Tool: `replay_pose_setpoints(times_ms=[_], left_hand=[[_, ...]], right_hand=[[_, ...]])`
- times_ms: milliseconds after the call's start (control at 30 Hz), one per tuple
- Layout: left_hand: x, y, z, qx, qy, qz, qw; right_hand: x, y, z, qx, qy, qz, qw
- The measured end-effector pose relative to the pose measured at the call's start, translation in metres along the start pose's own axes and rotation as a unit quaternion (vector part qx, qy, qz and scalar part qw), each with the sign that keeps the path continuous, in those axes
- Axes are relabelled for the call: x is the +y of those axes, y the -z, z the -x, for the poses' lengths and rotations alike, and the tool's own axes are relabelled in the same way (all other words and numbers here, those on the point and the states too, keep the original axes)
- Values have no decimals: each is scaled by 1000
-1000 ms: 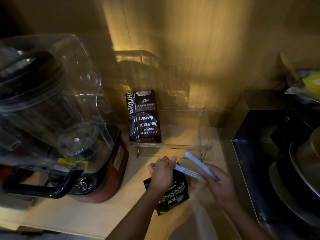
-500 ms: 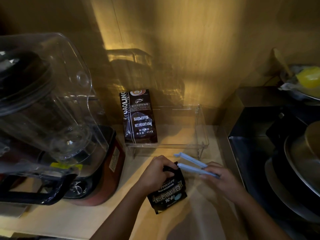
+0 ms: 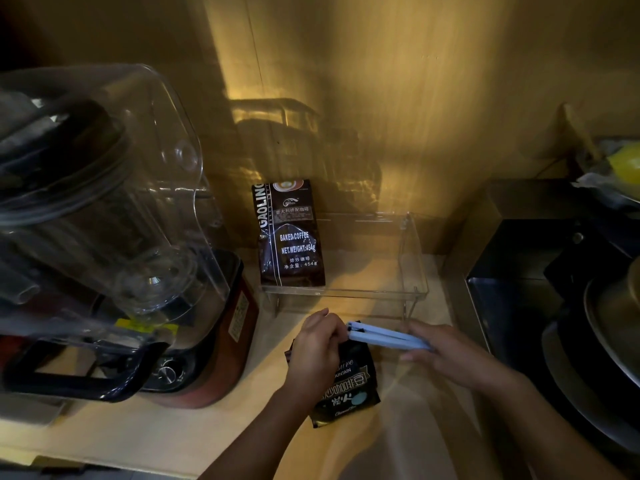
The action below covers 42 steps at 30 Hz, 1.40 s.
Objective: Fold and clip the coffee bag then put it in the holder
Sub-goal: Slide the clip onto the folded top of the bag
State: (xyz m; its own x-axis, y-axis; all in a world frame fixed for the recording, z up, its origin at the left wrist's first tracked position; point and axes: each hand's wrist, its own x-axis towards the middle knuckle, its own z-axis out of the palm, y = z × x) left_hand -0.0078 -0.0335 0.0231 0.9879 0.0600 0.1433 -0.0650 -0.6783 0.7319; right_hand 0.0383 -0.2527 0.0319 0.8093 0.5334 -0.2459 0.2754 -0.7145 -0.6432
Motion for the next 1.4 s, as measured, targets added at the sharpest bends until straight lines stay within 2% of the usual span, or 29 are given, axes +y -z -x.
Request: replay_pose_setpoints(times_ms=[133,333,667,867,1000,1200,1400], left_hand=[[2,-2,-3,-18,-56,-78,995],[12,-5,-3,-4,-60,-185,981],[18,-11,11,9,-32,-123,992],[20,-12,12,-38,-57,-112,991],[22,-17,13,-45,-17,-130,990],[24,-23,13,-67,42,-83,993],[19,-22,15,-64,35,-36,997]], right_hand=[[5,4,-4,10,-30,-5,999],[7,6,-1,19,-42,0,999],[2,5,1,25,-2,43,999],[-7,-5,-5,33,39,81,995],[-18,-26,-11,49,45,25,997],[-19,-38,-14,65,17,-84,994],[-8,-38,-7,99,-12,-181,978]])
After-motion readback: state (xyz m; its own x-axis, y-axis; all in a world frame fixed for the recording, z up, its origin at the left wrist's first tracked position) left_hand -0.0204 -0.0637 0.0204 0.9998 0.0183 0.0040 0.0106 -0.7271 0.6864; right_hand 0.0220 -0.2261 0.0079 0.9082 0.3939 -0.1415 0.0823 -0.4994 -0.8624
